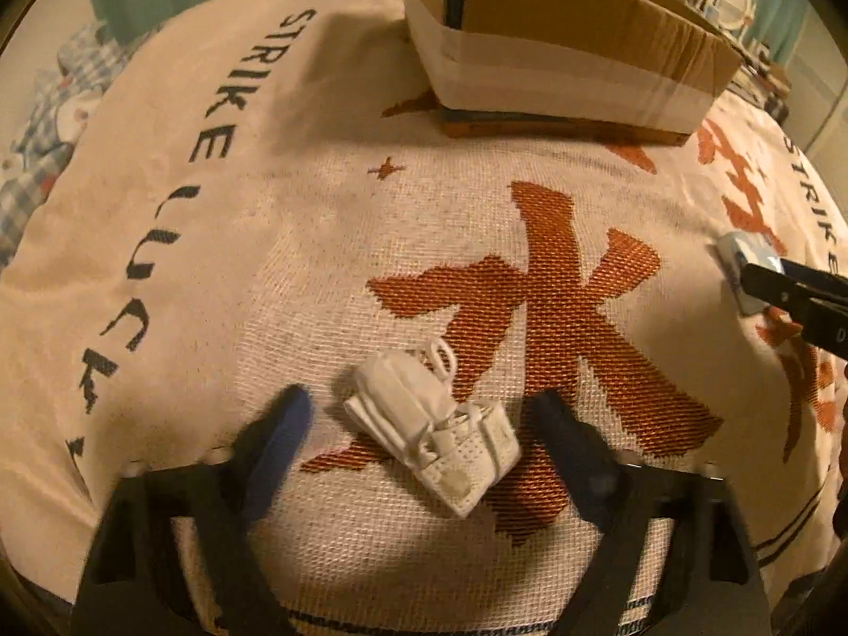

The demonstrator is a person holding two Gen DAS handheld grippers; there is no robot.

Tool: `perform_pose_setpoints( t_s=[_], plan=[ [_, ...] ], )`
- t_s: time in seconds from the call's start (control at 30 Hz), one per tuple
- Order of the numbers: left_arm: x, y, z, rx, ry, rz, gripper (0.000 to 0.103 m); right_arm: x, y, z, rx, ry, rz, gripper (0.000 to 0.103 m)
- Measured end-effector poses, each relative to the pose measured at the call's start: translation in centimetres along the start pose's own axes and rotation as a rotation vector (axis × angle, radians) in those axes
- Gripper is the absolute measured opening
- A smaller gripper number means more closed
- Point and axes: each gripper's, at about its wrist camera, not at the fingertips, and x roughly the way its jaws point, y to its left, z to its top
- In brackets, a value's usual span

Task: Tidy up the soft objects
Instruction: 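Grasp the white gloves with left tool while right tool grasps the blue floral tissue pack, then carry gloves and tissue pack into the box and release both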

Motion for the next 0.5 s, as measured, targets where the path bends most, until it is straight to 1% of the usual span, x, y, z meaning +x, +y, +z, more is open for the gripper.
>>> perform_pose_setpoints(
  t_s=[0.07,0.1,0.13,0.2,0.27,0.33,0.43,0.5],
  plan=[
    [-0.1,0.5,-0.1,-0.007,0.006,0.0,0.065,-0.2,-0.2,0.0,0.014,-0.004,0.007,0.072],
    [-0.3,1.0,0.1,-0.014,0.007,-0.003,0.055,-0.4,-0.2,0.0,0.016,-0.009,0.006,0.071],
    [-0.4,1.2,0.2,-0.02,0.01,-0.009,0.053,-0.6,-0.2,0.1,0.016,-0.011,0.008,0.071],
    [-0.7,1.5,0.1,-0.031,0.01,-0.02,0.05,-1.1,0.0,0.2,0.011,-0.019,0.013,0.071],
    [-1.1,1.9,0.1,-0.052,0.013,-0.039,0.049,-1.8,0.3,0.3,0.0,-0.033,0.014,0.071],
    [-1.9,2.1,-0.1,-0.074,0.01,-0.077,0.049,-2.6,0.6,0.4,-0.01,-0.046,0.019,0.071],
    [-3.2,1.7,0.0,-0.052,-0.011,-0.08,0.049,-4.4,0.9,0.9,-0.022,-0.083,0.024,0.071],
    [-4.2,1.5,0.2,-0.048,-0.028,-0.087,0.049,-6.0,1.1,1.5,-0.022,-0.117,0.046,0.071]
  ],
)
